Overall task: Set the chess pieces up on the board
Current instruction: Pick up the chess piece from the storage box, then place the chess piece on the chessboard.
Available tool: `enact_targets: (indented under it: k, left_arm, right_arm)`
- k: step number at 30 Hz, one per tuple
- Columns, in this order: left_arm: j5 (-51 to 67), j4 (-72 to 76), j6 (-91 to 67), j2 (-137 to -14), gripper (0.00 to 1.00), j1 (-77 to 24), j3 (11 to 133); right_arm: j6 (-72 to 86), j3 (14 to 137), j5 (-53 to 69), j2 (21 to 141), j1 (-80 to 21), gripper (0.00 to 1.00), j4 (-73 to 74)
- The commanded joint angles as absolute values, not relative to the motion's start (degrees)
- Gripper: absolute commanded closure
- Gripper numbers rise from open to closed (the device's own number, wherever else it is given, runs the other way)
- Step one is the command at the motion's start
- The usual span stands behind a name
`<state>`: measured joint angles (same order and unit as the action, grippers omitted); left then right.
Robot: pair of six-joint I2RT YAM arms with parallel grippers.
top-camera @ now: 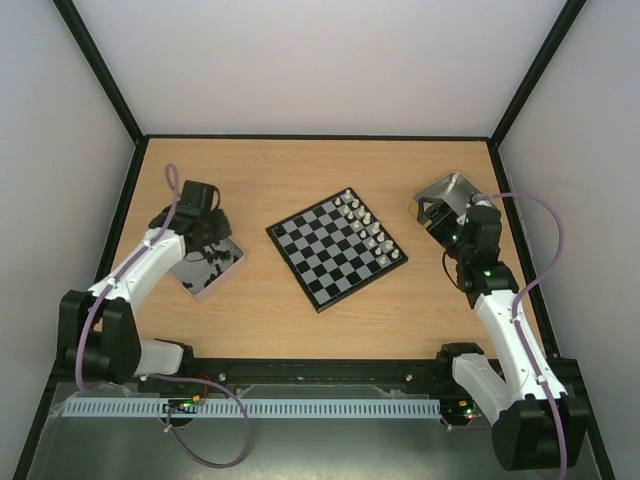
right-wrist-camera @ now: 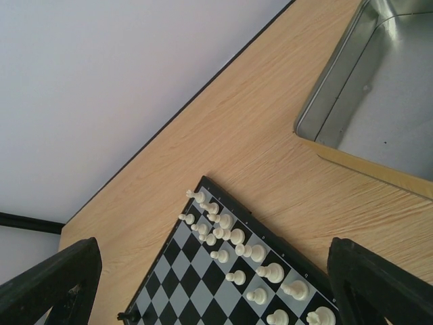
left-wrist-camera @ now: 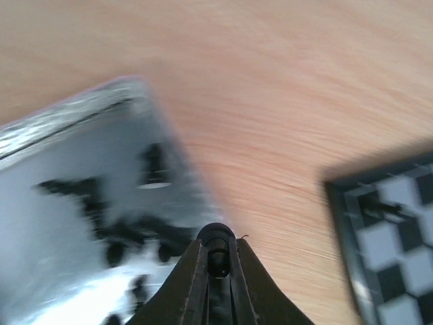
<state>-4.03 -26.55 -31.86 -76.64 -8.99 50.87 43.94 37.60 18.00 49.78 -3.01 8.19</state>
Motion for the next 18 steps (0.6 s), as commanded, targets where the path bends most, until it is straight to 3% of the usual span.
enact_targets:
  k: [1, 9, 18]
  left_arm:
    - [-0.93, -26.42, -27.89, -78.21, 0.90, -17.25, 57.45]
    - [-6.78, -29.67, -24.93, -91.27, 0.90, -32.16, 72.19]
    - [-7.11, -33.33, -24.05, -105.33, 0.89, -36.39, 82.42]
  right_arm:
    - [44.73, 36.53, 16.61, 48.11, -2.90, 0.10, 6.50]
    - [44.60, 36.03, 15.66, 47.02, -2.90, 0.10, 7.01]
    - [44.29, 35.32, 14.52, 46.19, -2.90, 0.10, 7.83]
